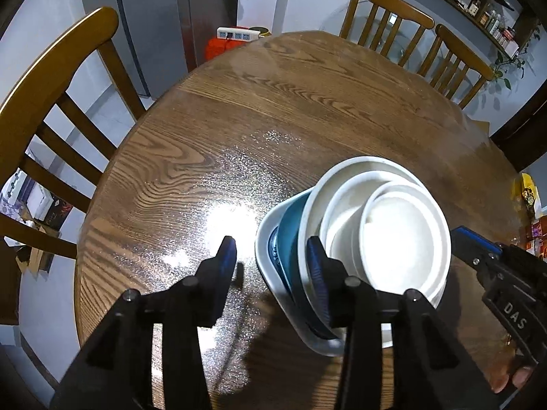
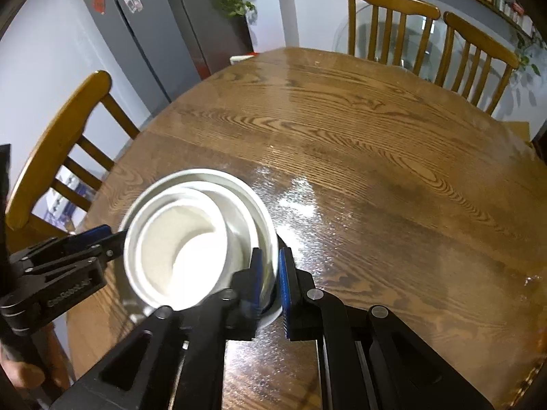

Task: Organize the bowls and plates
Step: 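Open both grippers and pull them back from the stacked dishes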

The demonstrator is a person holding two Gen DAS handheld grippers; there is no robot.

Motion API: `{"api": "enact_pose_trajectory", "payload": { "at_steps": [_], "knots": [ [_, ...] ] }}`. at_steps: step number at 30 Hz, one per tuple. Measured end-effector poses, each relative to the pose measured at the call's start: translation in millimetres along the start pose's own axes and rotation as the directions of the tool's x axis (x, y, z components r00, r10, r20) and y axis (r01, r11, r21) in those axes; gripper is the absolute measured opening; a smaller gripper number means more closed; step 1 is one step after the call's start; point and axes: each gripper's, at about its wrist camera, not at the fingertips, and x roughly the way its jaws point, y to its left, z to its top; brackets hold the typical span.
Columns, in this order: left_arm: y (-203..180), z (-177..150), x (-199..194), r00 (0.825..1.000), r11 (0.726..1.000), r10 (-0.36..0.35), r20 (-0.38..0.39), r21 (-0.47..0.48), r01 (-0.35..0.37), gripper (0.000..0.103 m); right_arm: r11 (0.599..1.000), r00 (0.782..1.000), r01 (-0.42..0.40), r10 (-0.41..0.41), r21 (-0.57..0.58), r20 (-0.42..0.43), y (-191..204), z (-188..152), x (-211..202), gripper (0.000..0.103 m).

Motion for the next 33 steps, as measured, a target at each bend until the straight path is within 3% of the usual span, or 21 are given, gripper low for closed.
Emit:
{"api": "enact_pose_trajectory", "payload": {
  "at_steps": [6,10,14,16,17,19,22,30,33],
  "knots": [
    [0.7,-2.7,-5.7,0.999,1.0,0.008,0.034,0.005,-0.009,0.047,1.0,1.0,-0.003,0.003,-0.009,0.027,3.8,-2.3,-9.5,0.009],
    [2.2,-6.7,-15.4,0.998,1.0,-0.001,0.068,0.007,0.001,0.062,1.0,0.999,-0.006,0.006,-0.008,0.036,4.3,-5.3,-13.6,0.009],
    [-0.9,-14.1,-30.3,0.993,0.999,0.015,0.121,0.038,-0.019,0.065,1.0,0.999,-0.016,0.016,-0.002,0.052,3.9,-11.2,-20.4,0.009],
    [-1.3,-19.2,-38.2,0.99,0.999,0.004,0.139,0.042,-0.01,0.075,1.0,0.998,-0.023,0.023,-0.003,0.059,4.3,-14.2,-23.8,0.01],
    [-1.4,-22.1,-43.4,0.988,0.999,0.001,0.154,0.044,-0.008,0.077,1.0,0.998,-0.026,0.026,-0.006,0.063,4.9,-16.5,-26.0,0.013],
    [-3.6,-27.5,-52.2,0.984,0.999,0.001,0.179,0.052,-0.01,0.083,1.0,0.996,-0.026,0.027,-0.016,0.079,6.3,-22.2,-31.6,0.041],
    [-6.8,-36.1,-64.6,0.977,0.997,-0.013,0.211,0.081,-0.004,0.089,0.999,0.993,-0.023,0.027,-0.041,0.113,12.4,-33.3,-41.6,0.064],
    [-9.8,-61.2,-86.0,0.964,0.994,-0.042,0.262,0.109,0.013,0.102,0.996,0.99,-0.014,0.027,-0.092,0.136,23.1,-67.6,-54.4,0.077],
    [-9.9,-68.9,-86.2,0.968,0.992,-0.044,0.248,0.124,0.014,0.102,0.996,0.988,-0.014,0.027,-0.088,0.149,25.9,-80.5,-59.7,0.092]
  ]
}}
